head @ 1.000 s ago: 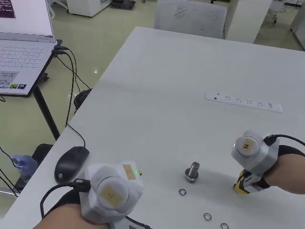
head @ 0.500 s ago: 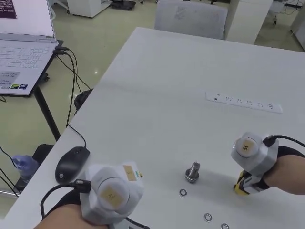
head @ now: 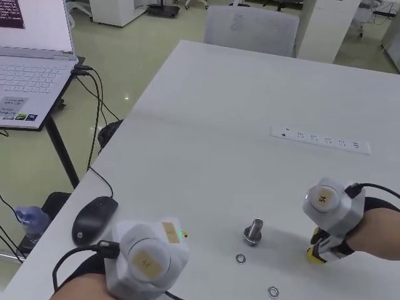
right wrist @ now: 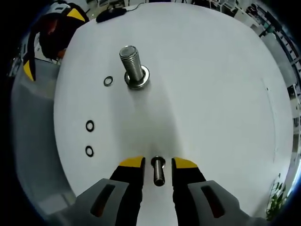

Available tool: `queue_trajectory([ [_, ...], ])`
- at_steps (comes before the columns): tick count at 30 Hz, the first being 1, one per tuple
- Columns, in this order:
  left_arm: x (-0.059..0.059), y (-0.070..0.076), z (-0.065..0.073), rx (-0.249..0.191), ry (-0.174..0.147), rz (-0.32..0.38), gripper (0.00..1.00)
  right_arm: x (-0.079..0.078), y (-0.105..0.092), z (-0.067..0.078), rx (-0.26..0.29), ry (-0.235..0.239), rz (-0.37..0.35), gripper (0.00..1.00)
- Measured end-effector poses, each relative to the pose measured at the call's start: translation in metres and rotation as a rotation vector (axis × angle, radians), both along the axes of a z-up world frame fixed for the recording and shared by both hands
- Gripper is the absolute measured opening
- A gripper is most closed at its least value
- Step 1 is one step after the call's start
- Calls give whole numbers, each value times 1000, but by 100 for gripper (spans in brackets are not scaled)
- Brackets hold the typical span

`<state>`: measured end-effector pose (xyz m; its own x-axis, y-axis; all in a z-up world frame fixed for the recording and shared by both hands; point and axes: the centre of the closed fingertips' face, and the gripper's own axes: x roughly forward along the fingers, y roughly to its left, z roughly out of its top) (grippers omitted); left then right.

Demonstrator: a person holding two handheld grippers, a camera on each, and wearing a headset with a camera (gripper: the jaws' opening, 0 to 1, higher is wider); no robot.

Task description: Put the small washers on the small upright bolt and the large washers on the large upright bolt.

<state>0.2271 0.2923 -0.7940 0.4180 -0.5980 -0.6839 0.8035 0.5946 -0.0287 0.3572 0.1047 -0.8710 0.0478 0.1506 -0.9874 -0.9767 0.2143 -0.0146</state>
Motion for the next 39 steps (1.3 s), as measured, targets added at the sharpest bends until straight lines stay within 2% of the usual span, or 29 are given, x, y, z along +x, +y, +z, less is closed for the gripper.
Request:
queue_trajectory([
  [8,2,0,2,-3,-7,-2,86,0,10,14,29,-24,8,24],
  [19,1,-2,5,-12,-15,-6,87,-7,39,39,88,-50,45,25],
  [26,1,-1,5,-17,-19,-5,91,-15,50,43,111,-46,67,25],
  [27,2,-2,7,-23,-26,-7,92,-18,50,43,110,-42,69,25],
  [39,0,-5,8,-26,-23,-13,97,-58,49,37,120,-12,112,26],
])
